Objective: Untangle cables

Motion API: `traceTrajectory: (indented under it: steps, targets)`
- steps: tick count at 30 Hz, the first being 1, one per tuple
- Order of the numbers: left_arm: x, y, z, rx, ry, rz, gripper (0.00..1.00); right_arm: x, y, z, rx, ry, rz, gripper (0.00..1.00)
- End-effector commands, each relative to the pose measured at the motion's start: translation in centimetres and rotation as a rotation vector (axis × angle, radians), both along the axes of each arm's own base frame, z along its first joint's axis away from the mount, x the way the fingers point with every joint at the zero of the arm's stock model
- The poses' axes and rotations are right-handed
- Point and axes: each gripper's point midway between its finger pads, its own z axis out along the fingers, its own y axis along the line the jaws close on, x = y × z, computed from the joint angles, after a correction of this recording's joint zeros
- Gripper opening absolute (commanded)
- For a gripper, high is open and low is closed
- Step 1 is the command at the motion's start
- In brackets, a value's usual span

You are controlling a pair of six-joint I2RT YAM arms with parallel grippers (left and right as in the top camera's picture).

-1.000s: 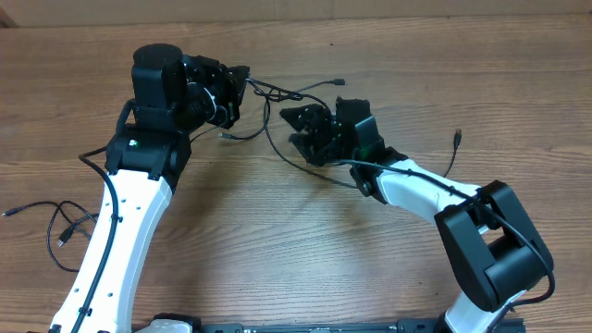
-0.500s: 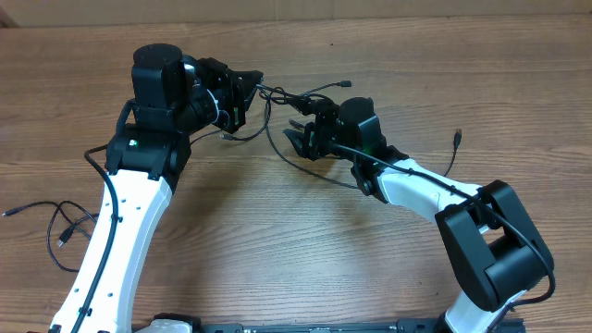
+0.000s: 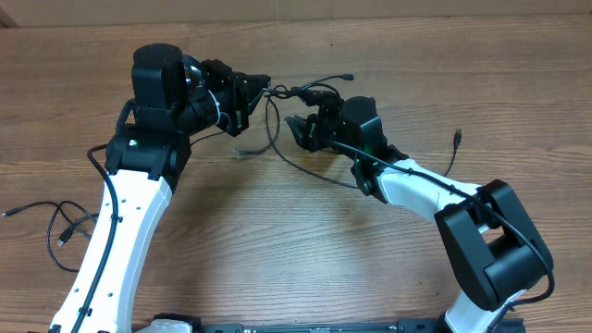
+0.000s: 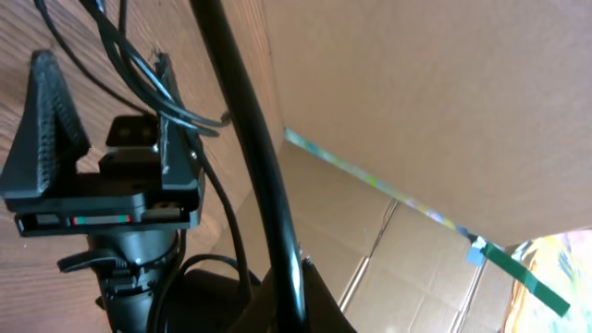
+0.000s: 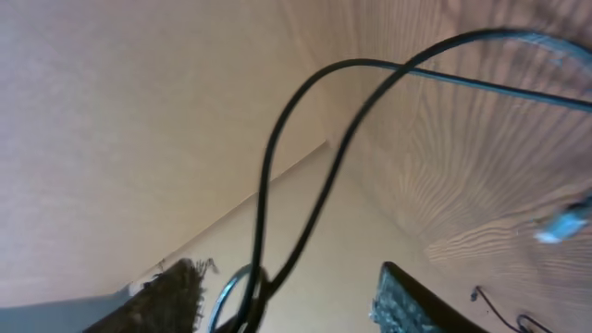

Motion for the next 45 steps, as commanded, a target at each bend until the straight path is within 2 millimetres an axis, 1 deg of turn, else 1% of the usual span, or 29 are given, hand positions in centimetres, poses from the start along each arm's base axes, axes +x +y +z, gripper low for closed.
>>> traceTrajectory:
  steps: [1,4,8,11,14,17,19,24,27,28,29,30,32,34,37,40,43,45]
  targets:
    - [-0.9,-0.5,2.0,-0.016,-0.059,-0.059,0.04,0.0,0.7,0.0,0.093,0.084,-0.037,0.56]
    - [-1.0,-0.6,2.0,-0.017,-0.060,-0.065,0.04,-0.1,1.0,0.4,0.101,0.073,-0.028,0.53]
    - [-1.0,-0.6,2.0,-0.012,-0.066,-0.069,0.04,-0.4,1.9,1.7,0.131,0.025,-0.004,0.48]
    - [-1.1,-0.6,2.0,-0.013,-0.066,-0.071,0.04,-0.7,2.5,1.9,0.134,0.018,0.004,0.41]
    - [-1.3,-0.9,2.1,-0.022,-0.065,-0.089,0.04,-1.0,2.9,1.9,0.134,0.018,0.014,0.30]
    - [-1.4,-0.9,2.1,-0.024,-0.064,-0.092,0.04,-1.3,3.2,1.9,0.134,0.018,0.022,0.24]
    - [-1.5,-1.1,2.1,-0.024,-0.064,-0.098,0.04,-1.3,3.3,2.0,0.136,0.015,0.024,0.20]
    - [-1.8,-1.9,2.1,-0.026,-0.061,-0.116,0.04,-1.2,3.4,2.7,0.152,-0.010,0.025,0.19]
    - [-1.9,-2.1,2.1,-0.030,-0.056,-0.116,0.04,-1.2,3.4,2.8,0.154,-0.013,0.026,0.11]
    - [-1.9,-2.1,2.1,-0.030,-0.056,-0.116,0.04,-1.2,3.4,2.8,0.154,-0.013,0.027,0.10]
    - [-1.9,-2.1,2.1,-0.030,-0.056,-0.116,0.04,-1.3,3.4,2.8,0.154,-0.012,0.031,0.10]
    - [-1.9,-2.1,2.1,-0.036,-0.049,-0.113,0.04,-1.5,3.6,2.8,0.156,-0.010,0.043,0.14]
    - [-1.9,-2.1,2.1,-0.047,-0.036,-0.106,0.04,-1.9,4.0,2.7,0.157,-0.005,0.063,0.25]
    - [-1.9,-2.1,2.2,-0.055,-0.027,-0.103,0.04,-2.3,4.4,2.4,0.150,0.008,0.074,0.29]
    - [-1.9,-2.2,2.2,-0.062,-0.024,-0.105,0.04,-2.4,4.5,1.8,0.133,0.029,0.066,0.32]
    - [-2.4,-2.8,2.3,-0.077,-0.014,-0.132,0.04,-2.5,4.6,1.7,0.132,0.031,0.067,0.32]
    - [-3.2,-3.9,2.5,-0.107,0.015,-0.165,0.04,-2.4,4.5,1.7,0.132,0.030,0.063,0.32]
    - [-3.6,-4.7,2.9,-0.126,0.014,-0.191,0.04,-2.4,4.5,1.7,0.131,0.029,0.059,0.35]
